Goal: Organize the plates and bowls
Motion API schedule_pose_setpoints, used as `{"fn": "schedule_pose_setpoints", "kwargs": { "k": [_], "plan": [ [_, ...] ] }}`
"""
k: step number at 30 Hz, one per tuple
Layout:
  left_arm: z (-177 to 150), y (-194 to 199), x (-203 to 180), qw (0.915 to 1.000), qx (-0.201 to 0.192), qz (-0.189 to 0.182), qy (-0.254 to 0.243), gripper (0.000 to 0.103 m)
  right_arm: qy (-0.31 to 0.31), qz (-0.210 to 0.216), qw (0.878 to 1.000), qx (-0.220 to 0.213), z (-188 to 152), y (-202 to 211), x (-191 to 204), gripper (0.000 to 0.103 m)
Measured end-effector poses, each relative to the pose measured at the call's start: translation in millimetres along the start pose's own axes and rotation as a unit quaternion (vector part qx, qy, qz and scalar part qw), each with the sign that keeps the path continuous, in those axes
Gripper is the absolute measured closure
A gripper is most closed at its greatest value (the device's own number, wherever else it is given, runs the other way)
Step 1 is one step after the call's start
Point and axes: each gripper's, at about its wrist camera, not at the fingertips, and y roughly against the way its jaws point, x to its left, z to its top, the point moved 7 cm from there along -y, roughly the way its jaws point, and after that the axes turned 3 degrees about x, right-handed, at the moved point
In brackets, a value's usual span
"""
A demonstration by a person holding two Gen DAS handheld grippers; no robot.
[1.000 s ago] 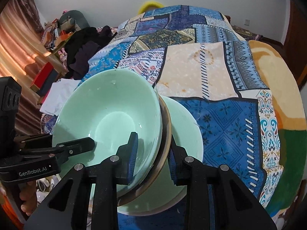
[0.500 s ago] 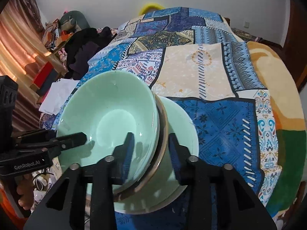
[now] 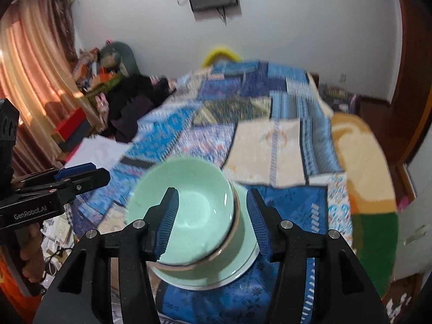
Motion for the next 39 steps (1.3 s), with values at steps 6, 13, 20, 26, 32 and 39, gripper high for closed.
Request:
{"fn": "schedule_pose_setpoints", "kwargs": {
  "k": [6, 13, 20, 26, 32, 39],
  "plan": [
    [16.7, 63.3, -17.1, 0.9939, -0.107, 0.004, -0.028, 0.049, 0.019, 0.006, 0.996, -0.086, 21.8, 50.4, 17.3, 0.038],
    [22.3, 117.3, -28.9, 0.9804, -0.193, -0.001, -0.039, 0.034, 0.042, 0.001, 0.986, -0.164, 33.8, 92.6, 33.6, 0.021],
    [19.9, 145.4, -31.6, 0.9706, -0.238, -0.006, -0.036, 0.012, 0.047, -0.009, 0.979, -0.200, 35.5, 107.0, 38.3, 0.004],
    [12.0, 162.5, -34.1, 0.9624, -0.269, 0.003, -0.033, 0.002, 0.042, -0.001, 0.977, -0.211, 35.1, 109.7, 39.5, 0.001],
    [5.5, 167.2, -37.6, 0.9589, -0.280, 0.012, -0.040, 0.000, 0.042, 0.005, 0.977, -0.209, 28.6, 112.5, 42.6, 0.001],
    [2.2, 166.2, -40.3, 0.9581, -0.282, 0.016, -0.046, 0.000, 0.040, 0.006, 0.977, -0.211, 26.6, 115.0, 42.7, 0.001]
  ]
}}
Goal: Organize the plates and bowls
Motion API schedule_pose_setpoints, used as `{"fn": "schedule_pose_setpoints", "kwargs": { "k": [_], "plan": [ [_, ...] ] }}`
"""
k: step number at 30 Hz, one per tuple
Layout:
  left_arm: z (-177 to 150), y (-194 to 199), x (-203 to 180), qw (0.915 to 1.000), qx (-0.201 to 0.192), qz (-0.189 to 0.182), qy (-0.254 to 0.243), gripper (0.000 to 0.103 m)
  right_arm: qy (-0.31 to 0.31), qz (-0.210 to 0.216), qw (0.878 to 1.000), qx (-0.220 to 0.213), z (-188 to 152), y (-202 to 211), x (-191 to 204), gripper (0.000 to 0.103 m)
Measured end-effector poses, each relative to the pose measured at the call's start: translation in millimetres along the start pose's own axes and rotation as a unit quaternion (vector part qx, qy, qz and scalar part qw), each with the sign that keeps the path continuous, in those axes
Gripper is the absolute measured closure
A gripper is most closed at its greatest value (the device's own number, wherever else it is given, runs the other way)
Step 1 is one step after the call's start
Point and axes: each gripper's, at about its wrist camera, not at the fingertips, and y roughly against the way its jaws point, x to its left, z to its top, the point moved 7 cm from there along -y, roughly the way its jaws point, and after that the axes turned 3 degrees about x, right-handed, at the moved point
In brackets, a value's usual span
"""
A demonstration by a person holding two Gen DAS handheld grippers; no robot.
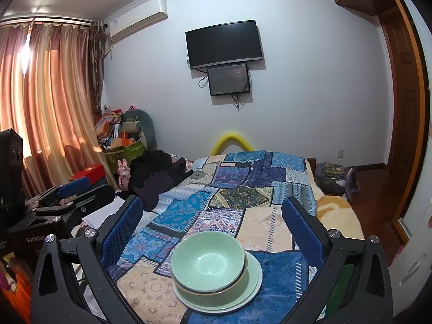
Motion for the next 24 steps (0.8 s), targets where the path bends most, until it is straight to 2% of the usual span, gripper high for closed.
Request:
{"fn": "schedule_pose_setpoints", "kwargs": {
  "k": [24],
  "plan": [
    [-3.2, -3.7, 2.8, 0.9999, 0.009, -0.005, 0.003, 0.000, -0.001, 0.001, 1.000, 0.002, -1.5, 0.2, 3.5, 0.000]
  ]
}}
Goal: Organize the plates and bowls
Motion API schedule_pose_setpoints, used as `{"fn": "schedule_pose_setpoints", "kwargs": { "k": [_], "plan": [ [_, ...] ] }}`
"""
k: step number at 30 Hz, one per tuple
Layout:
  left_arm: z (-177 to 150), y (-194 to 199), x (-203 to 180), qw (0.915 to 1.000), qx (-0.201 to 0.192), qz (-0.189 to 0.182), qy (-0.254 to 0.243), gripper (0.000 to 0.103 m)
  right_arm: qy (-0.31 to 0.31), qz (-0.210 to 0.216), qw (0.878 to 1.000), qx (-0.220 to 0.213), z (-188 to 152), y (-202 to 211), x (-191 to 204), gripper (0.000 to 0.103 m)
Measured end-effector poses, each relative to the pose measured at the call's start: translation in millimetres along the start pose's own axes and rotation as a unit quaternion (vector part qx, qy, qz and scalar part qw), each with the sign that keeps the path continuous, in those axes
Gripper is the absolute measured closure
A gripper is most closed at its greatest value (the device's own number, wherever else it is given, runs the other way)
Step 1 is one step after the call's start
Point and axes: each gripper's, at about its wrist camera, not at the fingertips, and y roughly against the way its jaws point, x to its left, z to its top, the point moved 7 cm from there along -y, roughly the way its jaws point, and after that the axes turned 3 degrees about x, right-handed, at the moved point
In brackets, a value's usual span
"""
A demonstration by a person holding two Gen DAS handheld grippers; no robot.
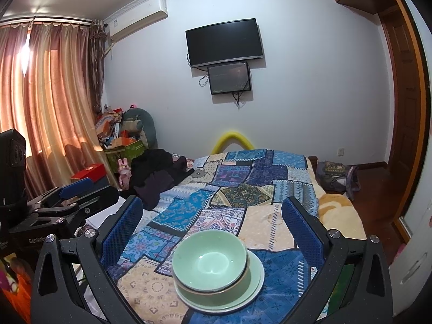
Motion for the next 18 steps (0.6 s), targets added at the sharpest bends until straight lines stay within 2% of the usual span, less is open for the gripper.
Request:
{"fn": "schedule_pose_setpoints", "kwargs": {
  "k": [18],
  "plan": [
    [2.4, 1.2, -1.2, 1.0000, -0.001, -0.005, -0.003, 0.000, -0.002, -0.002, 1.000, 0.000, 1.0, -0.4, -3.8, 0.000]
  ]
}}
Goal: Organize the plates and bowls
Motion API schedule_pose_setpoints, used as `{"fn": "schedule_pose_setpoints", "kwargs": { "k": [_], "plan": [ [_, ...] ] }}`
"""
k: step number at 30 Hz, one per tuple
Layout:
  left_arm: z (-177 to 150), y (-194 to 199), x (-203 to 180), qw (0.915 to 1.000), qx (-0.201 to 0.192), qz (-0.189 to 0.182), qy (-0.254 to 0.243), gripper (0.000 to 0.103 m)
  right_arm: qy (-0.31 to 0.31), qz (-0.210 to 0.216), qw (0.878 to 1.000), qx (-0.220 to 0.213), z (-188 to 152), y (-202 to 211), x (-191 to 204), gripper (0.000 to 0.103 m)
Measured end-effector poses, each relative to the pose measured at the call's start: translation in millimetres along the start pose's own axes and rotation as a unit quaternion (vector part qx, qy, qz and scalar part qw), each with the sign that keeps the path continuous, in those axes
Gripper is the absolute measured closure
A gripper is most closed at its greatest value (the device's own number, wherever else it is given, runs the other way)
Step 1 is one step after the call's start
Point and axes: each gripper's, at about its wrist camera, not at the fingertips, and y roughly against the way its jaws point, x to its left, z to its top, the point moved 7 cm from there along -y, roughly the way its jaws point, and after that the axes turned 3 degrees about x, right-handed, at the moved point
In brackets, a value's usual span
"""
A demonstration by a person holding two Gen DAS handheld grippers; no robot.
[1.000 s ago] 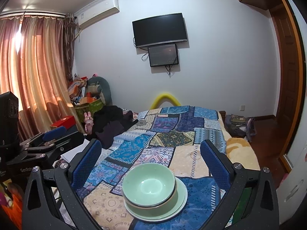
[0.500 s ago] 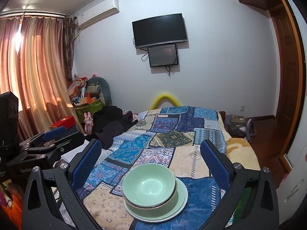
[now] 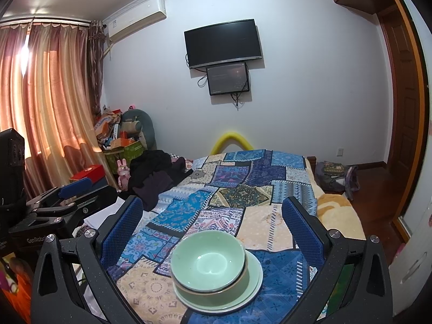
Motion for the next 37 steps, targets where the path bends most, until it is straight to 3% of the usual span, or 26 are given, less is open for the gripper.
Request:
{"fn": "schedule_pose_setpoints", "kwargs": {
  "k": [18, 37],
  "plan": [
    [-1.6, -5.3, -9.1, 0.9997, 0.006, -0.017, -0.016, 0.000, 0.005, 0.001, 1.000, 0.007, -2.5, -3.7, 1.4, 0.000],
    [-3.9, -10.2, -5.3, 0.9997, 0.009, -0.023, 0.000, 0.000, 0.003, 0.000, 1.000, 0.014, -6.6, -8.1, -1.7, 0.000]
  ]
}}
